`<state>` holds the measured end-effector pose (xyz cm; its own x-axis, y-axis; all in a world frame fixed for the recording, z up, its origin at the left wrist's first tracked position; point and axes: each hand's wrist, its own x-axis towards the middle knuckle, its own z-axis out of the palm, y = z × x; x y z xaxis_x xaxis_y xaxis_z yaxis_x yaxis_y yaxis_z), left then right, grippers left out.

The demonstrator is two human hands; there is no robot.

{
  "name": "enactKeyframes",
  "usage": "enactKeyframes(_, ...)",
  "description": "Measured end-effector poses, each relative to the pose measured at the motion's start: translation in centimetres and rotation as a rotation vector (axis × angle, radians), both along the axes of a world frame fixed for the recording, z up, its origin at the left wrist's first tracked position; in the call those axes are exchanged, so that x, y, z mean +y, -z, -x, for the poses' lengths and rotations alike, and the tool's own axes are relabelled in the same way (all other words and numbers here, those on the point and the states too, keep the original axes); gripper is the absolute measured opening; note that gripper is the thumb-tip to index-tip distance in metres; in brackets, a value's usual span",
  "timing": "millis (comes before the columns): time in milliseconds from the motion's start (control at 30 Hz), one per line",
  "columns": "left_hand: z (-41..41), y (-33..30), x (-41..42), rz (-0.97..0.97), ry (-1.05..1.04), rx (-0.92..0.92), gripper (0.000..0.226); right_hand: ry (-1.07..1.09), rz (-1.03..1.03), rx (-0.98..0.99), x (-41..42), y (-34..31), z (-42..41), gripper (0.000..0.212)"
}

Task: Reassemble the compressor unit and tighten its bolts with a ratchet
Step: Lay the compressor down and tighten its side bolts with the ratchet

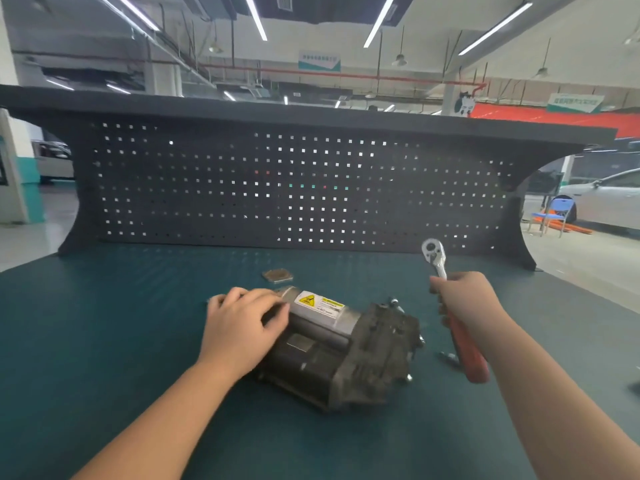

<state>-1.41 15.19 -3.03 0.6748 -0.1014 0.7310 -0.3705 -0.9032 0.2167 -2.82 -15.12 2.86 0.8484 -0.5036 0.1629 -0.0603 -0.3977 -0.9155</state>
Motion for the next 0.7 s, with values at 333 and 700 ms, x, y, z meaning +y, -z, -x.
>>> enactKeyframes(333, -5.9, -5.7, 0.2, -0.086, -0.077, 0.740, 0.067, 0.094, 0.418, 0.357, -1.1, 6.3, -3.6, 0.016)
enactKeyframes(700, -6.7, -4.6, -2.2, -0.089, -0.239, 0.654, 0.056, 0.052, 0.040, 0.139, 2.9, 4.0, -0.4, 0.054)
